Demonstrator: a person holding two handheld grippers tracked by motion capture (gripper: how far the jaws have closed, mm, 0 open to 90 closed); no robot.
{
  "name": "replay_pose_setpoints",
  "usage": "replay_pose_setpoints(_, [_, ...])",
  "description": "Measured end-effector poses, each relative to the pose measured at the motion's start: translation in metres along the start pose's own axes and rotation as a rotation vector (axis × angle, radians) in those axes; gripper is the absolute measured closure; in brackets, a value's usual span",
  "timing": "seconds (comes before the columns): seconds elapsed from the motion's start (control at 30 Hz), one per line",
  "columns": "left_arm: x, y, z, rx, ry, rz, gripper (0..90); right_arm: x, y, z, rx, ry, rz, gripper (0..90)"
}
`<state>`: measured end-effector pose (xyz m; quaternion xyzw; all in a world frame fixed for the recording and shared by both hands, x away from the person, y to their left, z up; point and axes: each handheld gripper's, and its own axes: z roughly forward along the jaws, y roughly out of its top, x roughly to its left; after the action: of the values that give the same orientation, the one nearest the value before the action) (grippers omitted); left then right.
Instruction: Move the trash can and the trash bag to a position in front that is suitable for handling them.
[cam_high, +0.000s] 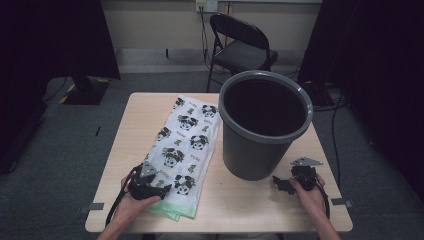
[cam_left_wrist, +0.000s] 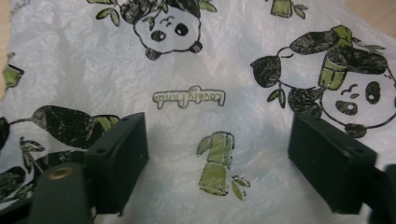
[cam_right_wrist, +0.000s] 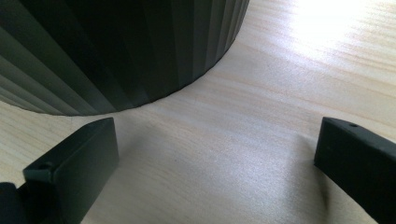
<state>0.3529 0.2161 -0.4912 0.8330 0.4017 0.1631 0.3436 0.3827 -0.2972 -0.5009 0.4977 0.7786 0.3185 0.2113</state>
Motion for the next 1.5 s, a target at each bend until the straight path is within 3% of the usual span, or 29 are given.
replay_pose_setpoints(0.03, [0.000, 0.000, 0.000, 0.000, 0.000, 0.000, 15.1, 0.000, 0.000, 0.000, 0.000, 0.000, 0.000, 0.0])
replay_pose_setpoints(0.27, [-0.004, 0.011, -0.013, -0.127, -0.045, 0.054, 23.6, 0.000, 0.000, 0.000, 0.000, 0.000, 0.000, 0.0])
replay_pose_setpoints(0.37, [-0.002, 0.021, -0.014, -0.153, -0.068, 0.053, 23.4, 0.000, 0.000, 0.000, 0.000, -0.002, 0.000, 0.0])
replay_pose_setpoints(0.47, [-0.001, 0.028, -0.014, -0.187, -0.064, 0.039, 22.9, 0.000, 0.000, 0.000, 0.000, -0.001, 0.001, 0.0])
replay_pose_setpoints(0.73, [0.013, 0.055, 0.007, -0.161, -0.082, 0.059, 22.4, 0.000, 0.001, 0.001, 0.001, 0.009, -0.009, 0.0])
replay_pose_setpoints(0.77, [0.015, 0.059, 0.012, -0.134, -0.072, 0.089, 22.9, 0.000, 0.001, 0.001, 0.001, 0.010, -0.009, 0.0])
replay_pose_setpoints(0.87, [0.022, 0.065, 0.029, -0.095, -0.086, 0.103, 26.5, 0.000, 0.001, 0.001, 0.000, 0.010, -0.009, 0.0])
replay_pose_setpoints(1.07, [0.031, 0.058, 0.052, -0.036, -0.100, 0.088, 27.5, 0.000, 0.001, 0.001, 0.001, 0.009, -0.008, 0.0])
replay_pose_setpoints(1.17, [0.030, 0.055, 0.057, 0.003, -0.081, 0.133, 28.0, 0.000, 0.001, 0.001, 0.000, 0.009, -0.008, 0.0])
replay_pose_setpoints(1.23, [0.028, 0.054, 0.057, -0.014, -0.077, 0.134, 30.6, 0.000, 0.001, 0.001, 0.001, 0.009, -0.008, 0.0])
replay_pose_setpoints(1.3, [0.024, 0.052, 0.055, -0.028, -0.048, 0.155, 30.7, 0.000, 0.001, 0.001, 0.001, 0.009, -0.008, 0.0])
replay_pose_setpoints(1.37, [0.023, 0.047, 0.054, -0.053, -0.052, 0.158, 31.5, 0.000, 0.001, 0.001, 0.001, 0.009, -0.008, 0.0])
replay_pose_setpoints(1.5, [0.025, 0.040, 0.052, -0.074, -0.092, 0.093, 31.2, 0.000, 0.001, 0.001, 0.001, 0.009, -0.006, 0.0])
